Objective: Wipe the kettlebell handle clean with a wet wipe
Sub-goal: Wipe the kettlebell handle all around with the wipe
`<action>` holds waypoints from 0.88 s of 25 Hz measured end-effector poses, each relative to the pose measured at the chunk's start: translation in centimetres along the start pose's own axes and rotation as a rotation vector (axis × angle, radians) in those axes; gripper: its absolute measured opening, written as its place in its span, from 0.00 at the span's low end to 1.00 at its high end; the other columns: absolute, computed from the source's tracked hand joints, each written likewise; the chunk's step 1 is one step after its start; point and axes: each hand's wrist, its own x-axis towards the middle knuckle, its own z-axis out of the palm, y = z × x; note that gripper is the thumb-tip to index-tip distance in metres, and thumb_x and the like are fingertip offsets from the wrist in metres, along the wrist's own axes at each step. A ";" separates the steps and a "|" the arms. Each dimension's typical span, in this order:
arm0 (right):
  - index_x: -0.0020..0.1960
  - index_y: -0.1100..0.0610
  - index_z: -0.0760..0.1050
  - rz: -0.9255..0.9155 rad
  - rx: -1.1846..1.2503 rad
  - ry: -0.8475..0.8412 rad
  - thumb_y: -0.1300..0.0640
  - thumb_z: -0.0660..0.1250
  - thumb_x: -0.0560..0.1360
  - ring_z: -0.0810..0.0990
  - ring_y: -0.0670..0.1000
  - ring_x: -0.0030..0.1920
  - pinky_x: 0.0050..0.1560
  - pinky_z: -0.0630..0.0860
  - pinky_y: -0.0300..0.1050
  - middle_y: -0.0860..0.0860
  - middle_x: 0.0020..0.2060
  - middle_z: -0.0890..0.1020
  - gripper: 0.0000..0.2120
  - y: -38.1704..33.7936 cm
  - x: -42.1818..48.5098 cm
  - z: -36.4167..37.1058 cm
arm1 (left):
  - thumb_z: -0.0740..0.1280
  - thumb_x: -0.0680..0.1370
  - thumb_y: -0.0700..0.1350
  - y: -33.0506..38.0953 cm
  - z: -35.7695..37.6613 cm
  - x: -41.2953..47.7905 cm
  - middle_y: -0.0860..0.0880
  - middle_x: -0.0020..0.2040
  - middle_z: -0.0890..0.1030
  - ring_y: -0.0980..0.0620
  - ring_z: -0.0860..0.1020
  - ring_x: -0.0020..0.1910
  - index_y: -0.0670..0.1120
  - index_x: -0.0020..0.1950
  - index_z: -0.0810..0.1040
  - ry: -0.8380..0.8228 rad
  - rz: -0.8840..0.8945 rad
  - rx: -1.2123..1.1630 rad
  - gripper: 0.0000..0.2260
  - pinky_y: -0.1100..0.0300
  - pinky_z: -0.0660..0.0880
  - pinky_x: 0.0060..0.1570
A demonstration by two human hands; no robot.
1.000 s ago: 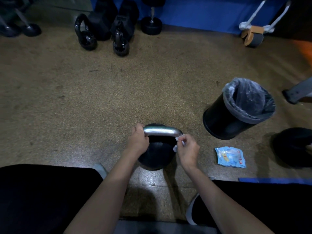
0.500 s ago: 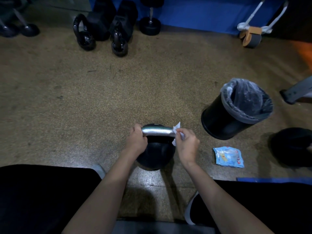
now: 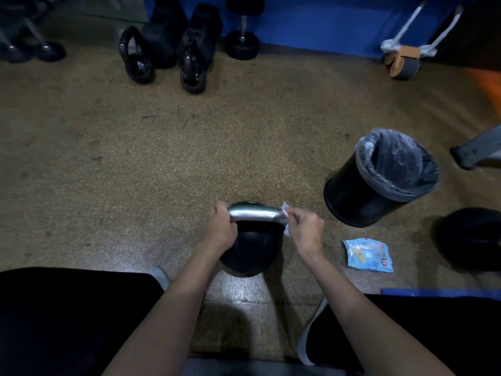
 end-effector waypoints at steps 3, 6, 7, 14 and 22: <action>0.50 0.61 0.83 0.021 -0.041 -0.088 0.68 0.62 0.74 0.82 0.54 0.49 0.43 0.64 0.26 0.57 0.47 0.85 0.11 -0.4 1.2 -0.3 | 0.61 0.75 0.39 0.0 0.0 0.0 0.41 0.61 0.69 0.38 0.72 0.59 0.43 0.61 0.65 0.000 -0.006 0.002 0.15 0.48 0.69 0.60; 0.50 0.59 0.83 0.023 -0.087 -0.164 0.68 0.62 0.74 0.82 0.52 0.50 0.48 0.67 0.28 0.55 0.49 0.85 0.13 -0.1 2.1 -0.7 | 0.61 0.75 0.39 -0.1 0.0 0.0 0.40 0.62 0.69 0.38 0.72 0.59 0.43 0.61 0.65 0.000 0.001 -0.005 0.15 0.48 0.69 0.61; 0.50 0.59 0.83 0.003 -0.092 -0.170 0.68 0.62 0.74 0.82 0.52 0.50 0.48 0.68 0.30 0.54 0.48 0.85 0.13 0.0 2.2 -0.8 | 0.61 0.75 0.39 -0.1 0.0 0.0 0.40 0.62 0.69 0.38 0.73 0.59 0.43 0.61 0.65 0.003 0.004 -0.005 0.15 0.48 0.70 0.61; 0.53 0.57 0.82 0.026 -0.126 -0.397 0.67 0.62 0.74 0.79 0.48 0.45 0.43 0.68 0.32 0.54 0.45 0.85 0.14 -0.7 3.4 -1.7 | 0.61 0.75 0.39 0.0 0.0 0.0 0.40 0.62 0.70 0.38 0.73 0.58 0.44 0.62 0.66 0.016 0.008 -0.003 0.16 0.48 0.70 0.60; 0.47 0.56 0.84 0.053 -0.155 -0.453 0.68 0.59 0.74 0.79 0.47 0.45 0.44 0.69 0.34 0.52 0.43 0.85 0.16 -0.9 4.3 -1.5 | 0.61 0.75 0.39 -0.1 0.0 0.0 0.41 0.61 0.70 0.39 0.73 0.58 0.44 0.61 0.66 0.007 0.007 -0.011 0.15 0.47 0.70 0.61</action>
